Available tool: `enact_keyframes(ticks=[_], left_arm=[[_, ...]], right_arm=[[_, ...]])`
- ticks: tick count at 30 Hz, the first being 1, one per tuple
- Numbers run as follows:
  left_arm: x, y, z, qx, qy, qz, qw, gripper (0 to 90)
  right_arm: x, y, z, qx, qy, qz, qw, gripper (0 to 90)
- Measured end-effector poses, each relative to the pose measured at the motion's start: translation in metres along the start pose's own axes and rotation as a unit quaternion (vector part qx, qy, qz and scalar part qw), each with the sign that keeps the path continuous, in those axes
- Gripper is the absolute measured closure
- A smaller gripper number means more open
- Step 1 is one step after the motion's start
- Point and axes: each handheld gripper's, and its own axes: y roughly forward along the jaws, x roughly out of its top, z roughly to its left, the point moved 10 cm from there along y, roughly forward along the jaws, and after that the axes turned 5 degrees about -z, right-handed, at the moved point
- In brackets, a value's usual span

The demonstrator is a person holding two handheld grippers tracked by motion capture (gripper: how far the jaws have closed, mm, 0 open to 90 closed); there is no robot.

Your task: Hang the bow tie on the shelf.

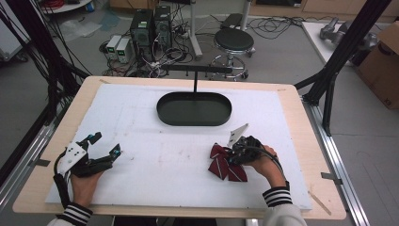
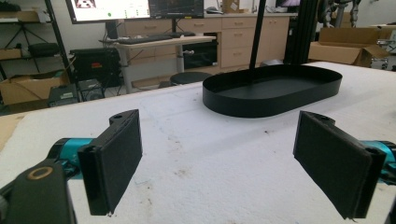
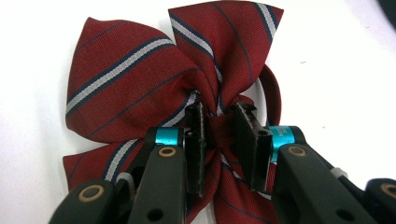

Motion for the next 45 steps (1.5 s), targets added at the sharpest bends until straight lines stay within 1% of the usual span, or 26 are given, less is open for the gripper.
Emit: enact_keyframes(ticks=[3,6,7,8,10,11,13,14,15,18,20,21,22,24,25,26,27,29,31,33,34,35,37,38,40,45], left_arm=[[0.000,0.000,0.000,0.000,-0.002,0.001,1.0000,15.9],[0.000,0.000,0.000,0.000,-0.002,0.003,1.0000,15.9],[0.000,0.001,0.000,0.000,-0.002,0.003,1.0000,15.9],[-0.001,0.000,0.000,0.000,-0.002,0.003,1.0000,15.9],[0.000,0.000,0.001,0.001,-0.004,0.002,1.0000,15.9],[0.000,0.000,0.001,0.001,-0.005,0.002,1.0000,15.9],[0.000,0.000,0.001,0.002,-0.006,0.002,1.0000,15.9],[0.000,0.000,0.001,0.002,-0.004,0.002,1.0000,15.9],[-0.001,0.000,0.001,0.002,-0.003,0.003,1.0000,15.9],[-0.001,0.000,0.001,0.002,-0.003,0.003,1.0000,15.9],[0.000,0.000,0.001,0.004,-0.004,0.003,1.0000,15.9],[0.000,0.000,0.001,0.005,-0.005,0.003,1.0000,15.9],[0.000,0.000,0.001,0.004,-0.005,0.002,1.0000,15.9],[0.000,0.001,0.001,0.005,-0.006,0.002,1.0000,15.9],[0.000,0.001,0.001,0.005,-0.005,0.003,1.0000,15.9],[0.000,0.001,0.001,0.004,-0.004,0.003,1.0000,15.9],[-0.001,0.001,0.001,0.004,-0.003,0.004,1.0000,15.9],[-0.001,0.001,0.001,0.004,-0.003,0.004,1.0000,16.0],[-0.001,0.001,0.001,0.004,-0.004,0.003,1.0000,15.9],[-0.001,0.001,0.001,0.003,-0.003,0.004,1.0000,15.9],[-0.001,0.001,0.001,0.003,-0.004,0.003,1.0000,15.9],[-0.001,0.001,0.001,0.004,-0.003,0.004,1.0000,15.9],[0.000,0.001,0.001,0.004,-0.004,0.003,1.0000,15.9],[0.000,0.001,0.001,0.004,-0.004,0.003,1.0000,15.9],[-0.001,0.001,0.001,0.003,-0.003,0.004,1.0000,15.9],[-0.001,0.001,0.001,0.002,-0.003,0.004,1.0000,15.9]], right_arm=[[0.003,-0.003,-0.001,-0.005,0.000,-0.010,0.9999,74.1],[0.009,-0.009,-0.003,-0.015,0.003,-0.035,0.9993,74.1],[0.012,-0.013,-0.005,-0.025,0.006,-0.049,0.9985,74.1],[0.013,-0.015,-0.007,-0.031,0.006,-0.054,0.9981,74.1],[0.015,-0.018,-0.007,-0.036,0.014,-0.067,0.9970,74.1],[0.015,-0.018,-0.007,-0.036,0.014,-0.067,0.9970,74.1],[0.021,-0.024,-0.011,-0.050,0.013,-0.092,0.9944,74.1],[0.021,-0.024,-0.011,-0.050,0.013,-0.092,0.9944,74.1],[0.025,-0.028,-0.014,-0.064,0.013,-0.106,0.9922,74.2],[0.031,-0.034,-0.018,-0.083,0.019,-0.130,0.9878,74.2],[0.035,-0.039,-0.020,-0.093,0.023,-0.149,0.9842,74.1],[0.037,-0.043,-0.023,-0.101,0.024,-0.160,0.9816,74.1],[0.037,-0.043,-0.023,-0.101,0.024,-0.160,0.9816,74.1],[0.041,-0.049,-0.026,-0.108,0.031,-0.177,0.9778,74.1],[0.046,-0.055,-0.029,-0.114,0.035,-0.197,0.9731,74.1],[0.046,-0.055,-0.029,-0.114,0.035,-0.197,0.9731,74.1],[0.050,-0.058,-0.031,-0.121,0.038,-0.209,0.9697,74.1],[0.053,-0.059,-0.034,-0.126,0.038,-0.213,0.9681,74.1],[0.058,-0.062,-0.037,-0.134,0.037,-0.221,0.9653,74.1],[0.062,-0.063,-0.040,-0.143,0.035,-0.224,0.9635,74.1],[0.062,-0.063,-0.040,-0.143,0.035,-0.224,0.9635,74.1],[0.066,-0.064,-0.042,-0.154,0.034,-0.226,0.9613,74.1],[0.070,-0.066,-0.046,-0.166,0.034,-0.229,0.9585,74.1],[0.070,-0.066,-0.046,-0.166,0.034,-0.229,0.9585,74.1],[0.075,-0.068,-0.050,-0.173,0.038,-0.240,0.9547,74.1],[0.088,-0.074,-0.059,-0.186,0.034,-0.245,0.9510,74.1]])
